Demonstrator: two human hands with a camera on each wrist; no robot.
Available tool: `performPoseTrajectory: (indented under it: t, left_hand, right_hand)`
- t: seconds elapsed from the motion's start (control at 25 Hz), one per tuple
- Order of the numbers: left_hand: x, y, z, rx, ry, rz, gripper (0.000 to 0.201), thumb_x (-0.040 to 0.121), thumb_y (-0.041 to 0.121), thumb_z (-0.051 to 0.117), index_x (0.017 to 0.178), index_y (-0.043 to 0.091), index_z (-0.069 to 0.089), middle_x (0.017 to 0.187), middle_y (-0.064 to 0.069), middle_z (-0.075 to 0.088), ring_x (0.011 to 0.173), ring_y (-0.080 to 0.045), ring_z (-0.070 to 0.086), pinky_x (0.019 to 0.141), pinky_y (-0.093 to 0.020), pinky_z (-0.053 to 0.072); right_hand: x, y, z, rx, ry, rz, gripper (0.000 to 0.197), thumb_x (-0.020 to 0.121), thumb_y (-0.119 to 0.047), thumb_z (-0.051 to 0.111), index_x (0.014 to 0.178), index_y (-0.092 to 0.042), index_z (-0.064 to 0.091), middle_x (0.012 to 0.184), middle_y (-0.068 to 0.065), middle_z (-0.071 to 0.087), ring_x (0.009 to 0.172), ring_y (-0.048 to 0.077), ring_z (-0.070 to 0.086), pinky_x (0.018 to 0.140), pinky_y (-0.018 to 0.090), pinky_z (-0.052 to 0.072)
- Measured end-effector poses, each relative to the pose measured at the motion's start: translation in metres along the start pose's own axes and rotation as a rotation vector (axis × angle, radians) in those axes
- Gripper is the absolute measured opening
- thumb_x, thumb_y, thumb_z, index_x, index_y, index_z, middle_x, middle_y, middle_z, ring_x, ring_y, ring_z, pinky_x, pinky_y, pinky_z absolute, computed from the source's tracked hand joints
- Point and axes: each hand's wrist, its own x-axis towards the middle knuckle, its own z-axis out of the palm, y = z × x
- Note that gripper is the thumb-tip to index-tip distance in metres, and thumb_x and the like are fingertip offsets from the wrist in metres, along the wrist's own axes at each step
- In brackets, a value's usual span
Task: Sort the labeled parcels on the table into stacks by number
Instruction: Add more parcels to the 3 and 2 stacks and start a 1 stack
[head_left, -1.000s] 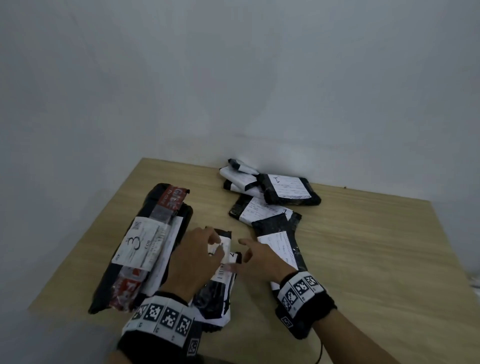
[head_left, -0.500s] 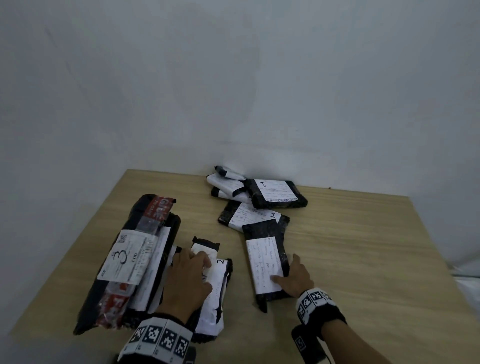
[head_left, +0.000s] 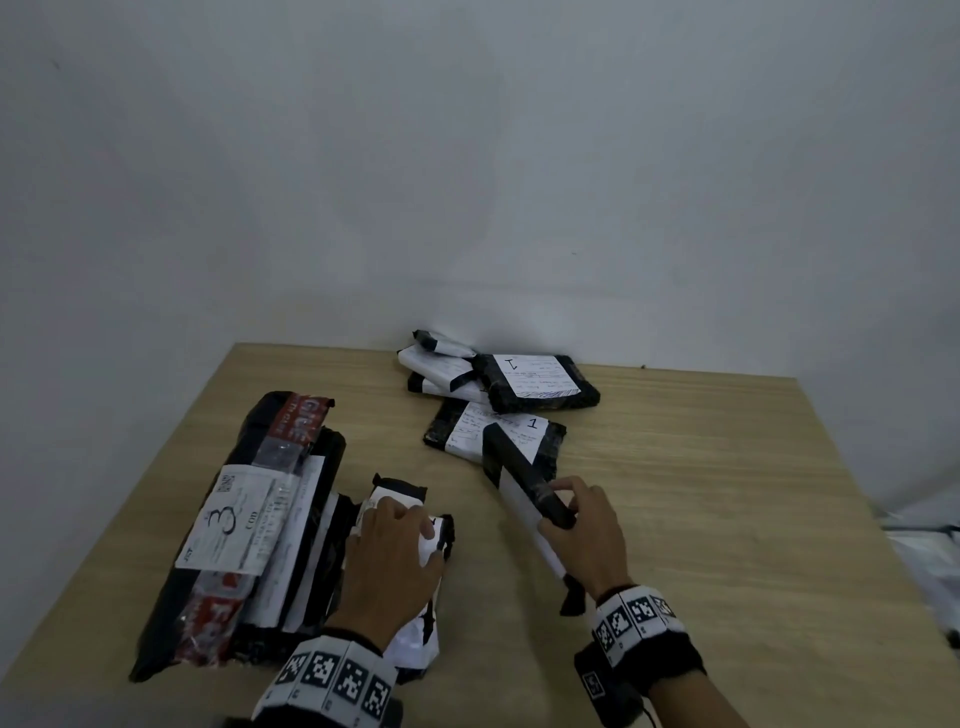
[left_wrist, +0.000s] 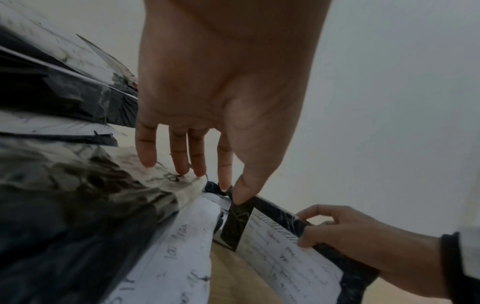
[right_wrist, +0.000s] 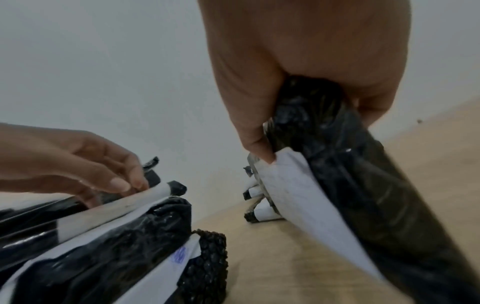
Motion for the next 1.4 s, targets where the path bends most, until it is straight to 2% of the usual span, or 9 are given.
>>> performPoseTrajectory:
  t: [0.12,0.2,0.36,0.64,0.84,1.0,1.16,1.28,1.4]
  left_hand:
    - [0.006,-0.002,0.003,0.006,-0.025,-0.068,0.018,0.081,0.035,0.064,0.094,0.025,0.057,0.108,0.002,0.043,0.106,-0.018,0.046,0.082,-0.033,0.046]
    - [0.009,-0.005,0.004,0.04,-0.046,-0.108,0.019,0.081,0.033,0.064,0.095,0.024,0.055,0.108,0.002,0.039,0.107,-0.018,0.043,0.079,-0.03,0.039]
    - [0.014,-0.009,0.001,0.069,-0.042,-0.125,0.02,0.08,0.033,0.065,0.092,0.024,0.051,0.105,0.001,0.038,0.104,-0.021,0.043,0.077,-0.032,0.039]
    - [0.026,-0.005,-0.005,0.121,-0.108,-0.147,0.026,0.083,0.036,0.063,0.089,0.026,0.04,0.11,-0.003,0.044,0.107,-0.023,0.044,0.086,-0.041,0.044]
    - [0.026,-0.008,-0.008,0.096,-0.147,-0.15,0.026,0.083,0.034,0.064,0.087,0.025,0.04,0.111,-0.004,0.044,0.11,-0.025,0.043,0.089,-0.044,0.045]
    - [0.025,-0.008,-0.011,0.102,-0.164,-0.149,0.026,0.083,0.034,0.064,0.087,0.025,0.039,0.112,-0.004,0.043,0.111,-0.025,0.043,0.091,-0.045,0.044]
    - [0.023,-0.007,-0.012,0.102,-0.173,-0.123,0.027,0.084,0.035,0.063,0.087,0.025,0.039,0.113,-0.004,0.043,0.111,-0.025,0.042,0.091,-0.045,0.044]
    - [0.018,-0.003,-0.009,0.112,-0.191,-0.082,0.026,0.084,0.034,0.062,0.087,0.025,0.037,0.113,-0.006,0.042,0.11,-0.026,0.042,0.091,-0.046,0.045]
    - [0.016,0.004,-0.007,0.114,-0.207,-0.049,0.027,0.085,0.034,0.061,0.087,0.025,0.036,0.113,-0.007,0.043,0.11,-0.026,0.043,0.091,-0.047,0.046]
  right_hand:
    - [-0.022,0.002,0.003,-0.341,-0.241,-0.142,0.044,0.072,-0.056,0.062,0.113,-0.039,0.058,0.105,-0.005,0.052,0.092,0.012,0.056,0.079,0.031,0.052]
    - [-0.034,0.012,0.015,-0.422,-0.37,-0.107,0.053,0.07,-0.067,0.052,0.114,-0.039,0.059,0.113,-0.004,0.052,0.104,0.015,0.054,0.088,0.033,0.047]
    - [-0.028,0.031,0.024,-0.398,-0.221,0.021,0.066,0.079,-0.055,0.061,0.138,-0.029,0.044,0.129,0.002,0.046,0.117,0.021,0.047,0.093,0.031,0.042]
    - [-0.009,0.022,0.025,-0.543,-0.39,0.142,0.121,0.06,-0.069,0.072,0.153,-0.026,0.008,0.145,0.005,0.036,0.132,0.027,0.039,0.106,0.048,0.035]
    - [-0.023,0.024,0.036,-0.303,-0.56,0.179,0.135,0.053,-0.051,0.086,0.149,-0.041,-0.01,0.138,0.004,0.052,0.12,0.027,0.056,0.097,0.043,0.049]
    - [-0.035,0.02,0.05,-0.267,-0.689,0.108,0.122,0.061,-0.049,0.083,0.151,-0.026,0.005,0.133,0.004,0.056,0.115,0.024,0.059,0.095,0.038,0.051]
    - [-0.04,0.018,0.046,-0.291,-0.705,0.067,0.074,0.082,-0.049,0.063,0.14,-0.016,0.03,0.13,0.008,0.059,0.111,0.026,0.061,0.094,0.041,0.052]
    - [-0.033,0.014,0.025,-0.324,-0.486,0.019,0.045,0.092,-0.039,0.048,0.13,-0.015,0.044,0.125,0.008,0.062,0.109,0.027,0.062,0.092,0.041,0.051]
    - [-0.006,0.007,0.005,-0.409,-0.257,-0.014,0.048,0.095,-0.035,0.047,0.138,-0.015,0.041,0.135,0.008,0.05,0.119,0.027,0.052,0.094,0.039,0.046]
